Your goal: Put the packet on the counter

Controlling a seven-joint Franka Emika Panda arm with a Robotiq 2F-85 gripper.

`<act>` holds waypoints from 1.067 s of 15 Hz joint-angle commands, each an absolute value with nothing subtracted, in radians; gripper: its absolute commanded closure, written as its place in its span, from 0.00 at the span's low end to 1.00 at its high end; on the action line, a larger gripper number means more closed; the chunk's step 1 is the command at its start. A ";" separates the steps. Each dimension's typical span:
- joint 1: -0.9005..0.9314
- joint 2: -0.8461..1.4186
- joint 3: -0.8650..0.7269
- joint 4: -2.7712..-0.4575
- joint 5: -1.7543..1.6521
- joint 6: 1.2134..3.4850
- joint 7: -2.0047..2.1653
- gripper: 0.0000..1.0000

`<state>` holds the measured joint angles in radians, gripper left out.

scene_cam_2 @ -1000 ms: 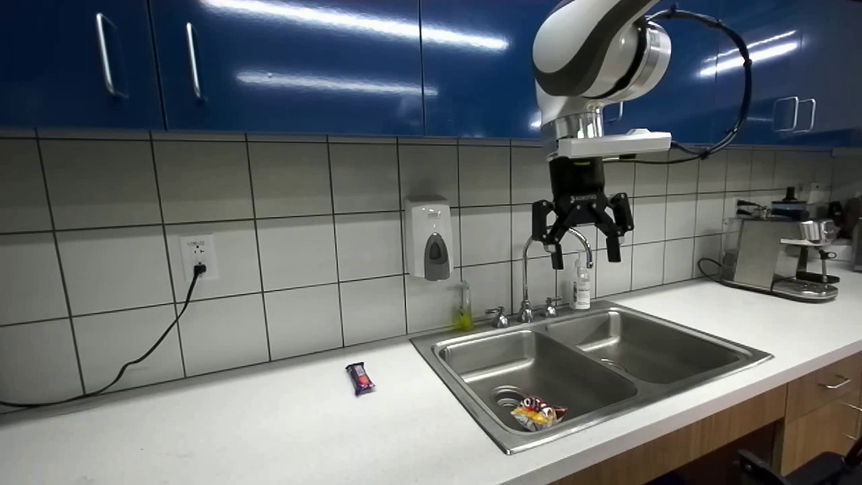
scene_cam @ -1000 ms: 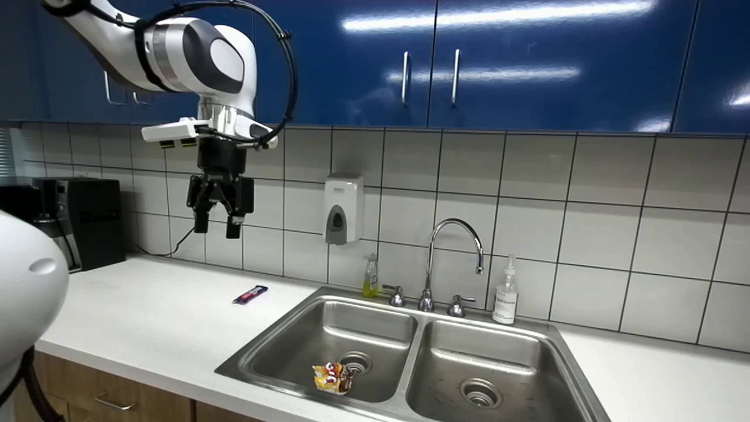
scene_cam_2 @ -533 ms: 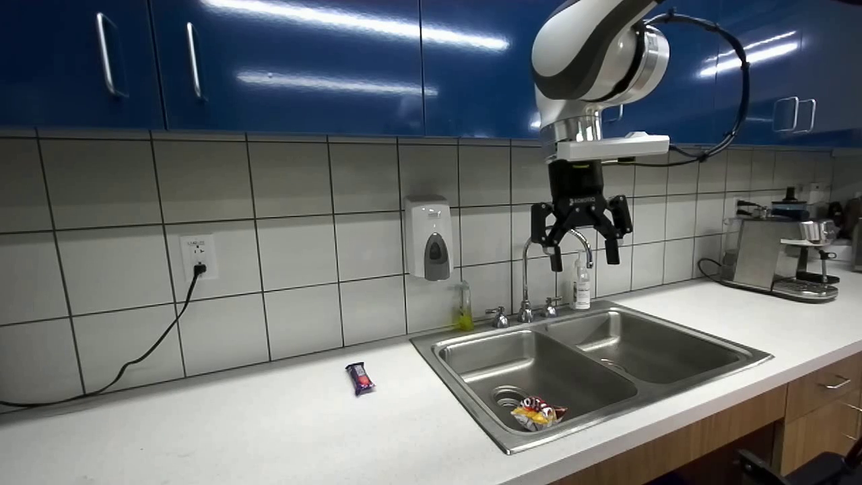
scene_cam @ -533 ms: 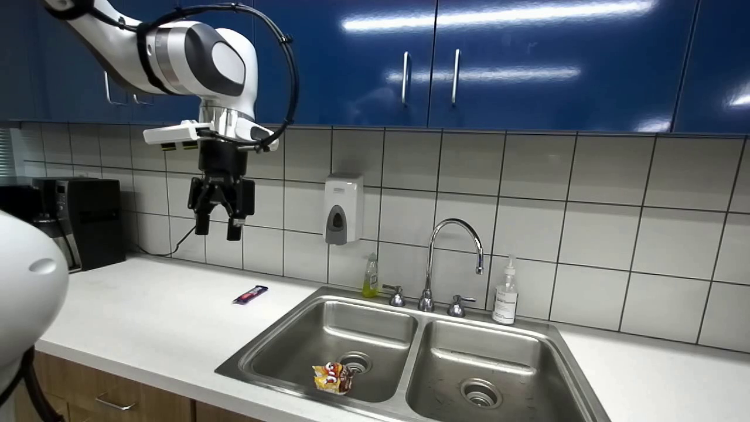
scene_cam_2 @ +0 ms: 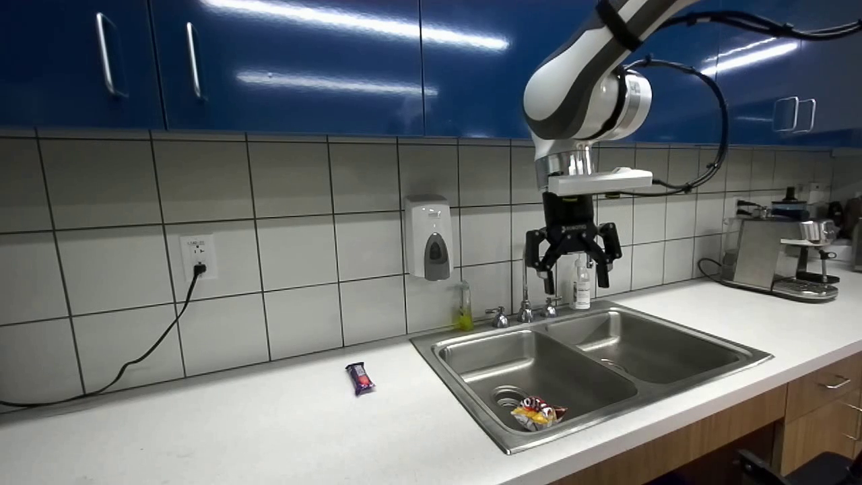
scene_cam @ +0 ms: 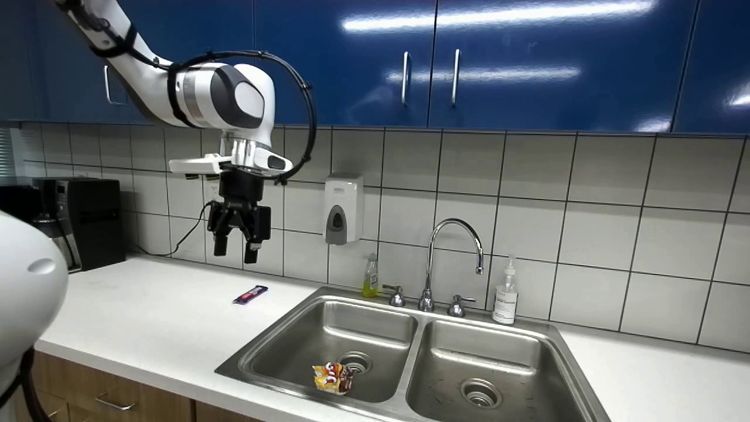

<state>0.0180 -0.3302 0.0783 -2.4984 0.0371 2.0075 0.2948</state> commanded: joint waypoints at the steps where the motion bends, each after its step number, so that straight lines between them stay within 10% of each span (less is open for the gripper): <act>1: -0.008 -0.247 0.064 -2.470 -0.006 2.056 0.284 0.00; 16: -0.035 0.160 -0.046 -2.360 -0.074 2.349 0.285 0.00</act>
<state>-0.0338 0.0575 -0.0422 -2.4331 -0.0726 2.3147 0.2921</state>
